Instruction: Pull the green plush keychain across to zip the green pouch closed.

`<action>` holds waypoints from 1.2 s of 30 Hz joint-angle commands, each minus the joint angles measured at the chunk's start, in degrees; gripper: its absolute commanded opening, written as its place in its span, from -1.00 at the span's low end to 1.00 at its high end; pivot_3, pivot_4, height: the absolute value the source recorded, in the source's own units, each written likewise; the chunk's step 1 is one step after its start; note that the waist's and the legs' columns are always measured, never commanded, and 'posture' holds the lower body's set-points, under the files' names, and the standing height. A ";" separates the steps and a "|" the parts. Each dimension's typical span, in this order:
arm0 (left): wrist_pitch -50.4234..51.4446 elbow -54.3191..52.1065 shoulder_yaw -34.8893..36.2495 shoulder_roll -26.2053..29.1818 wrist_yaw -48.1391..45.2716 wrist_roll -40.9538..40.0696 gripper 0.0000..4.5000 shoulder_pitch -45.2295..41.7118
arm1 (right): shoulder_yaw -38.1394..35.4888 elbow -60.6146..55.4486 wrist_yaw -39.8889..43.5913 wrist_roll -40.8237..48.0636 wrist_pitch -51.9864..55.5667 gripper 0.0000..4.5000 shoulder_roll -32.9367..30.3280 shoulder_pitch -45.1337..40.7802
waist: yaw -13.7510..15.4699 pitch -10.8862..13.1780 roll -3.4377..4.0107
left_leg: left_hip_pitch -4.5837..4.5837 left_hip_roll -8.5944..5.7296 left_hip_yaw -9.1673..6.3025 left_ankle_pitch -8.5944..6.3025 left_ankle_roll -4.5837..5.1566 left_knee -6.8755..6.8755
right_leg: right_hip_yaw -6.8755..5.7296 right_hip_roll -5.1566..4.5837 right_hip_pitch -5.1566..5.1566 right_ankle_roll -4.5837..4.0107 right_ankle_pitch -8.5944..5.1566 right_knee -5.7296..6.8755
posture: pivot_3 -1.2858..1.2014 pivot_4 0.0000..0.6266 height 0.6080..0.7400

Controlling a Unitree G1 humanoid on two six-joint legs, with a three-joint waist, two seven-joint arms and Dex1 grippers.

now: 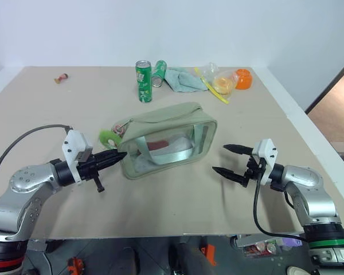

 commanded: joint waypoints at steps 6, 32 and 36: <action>-2.95 1.80 6.31 2.75 0.81 2.45 -0.99 0.44 | -0.43 1.05 1.20 -0.24 -1.67 1.00 0.14 -2.12 | -0.03 0.00 0.01 | 0.00 0.01 -0.01 0.00 0.00 -0.01 | -0.03 0.04 -0.02 -0.01 0.00 0.00 | 0.03 -0.52 1.00; 3.46 -12.67 18.28 -2.11 11.07 -6.61 0.84 13.29 | 0.68 -0.01 0.30 1.51 -0.13 1.00 4.78 -9.26 | -0.17 0.01 0.01 | 0.00 0.21 0.02 0.00 -0.01 0.00 | -0.01 0.03 -0.03 -0.03 -0.01 0.02 | 0.03 -0.52 1.00; 1.23 -15.51 16.42 -6.08 13.09 -3.19 0.84 21.60 | 0.53 -2.88 -1.40 3.28 4.11 1.00 5.81 -12.53 | -0.44 0.01 0.06 | 0.02 0.20 0.15 -0.02 -0.03 -0.02 | 0.13 0.00 -0.06 -0.03 0.00 0.01 | 0.03 -0.52 1.00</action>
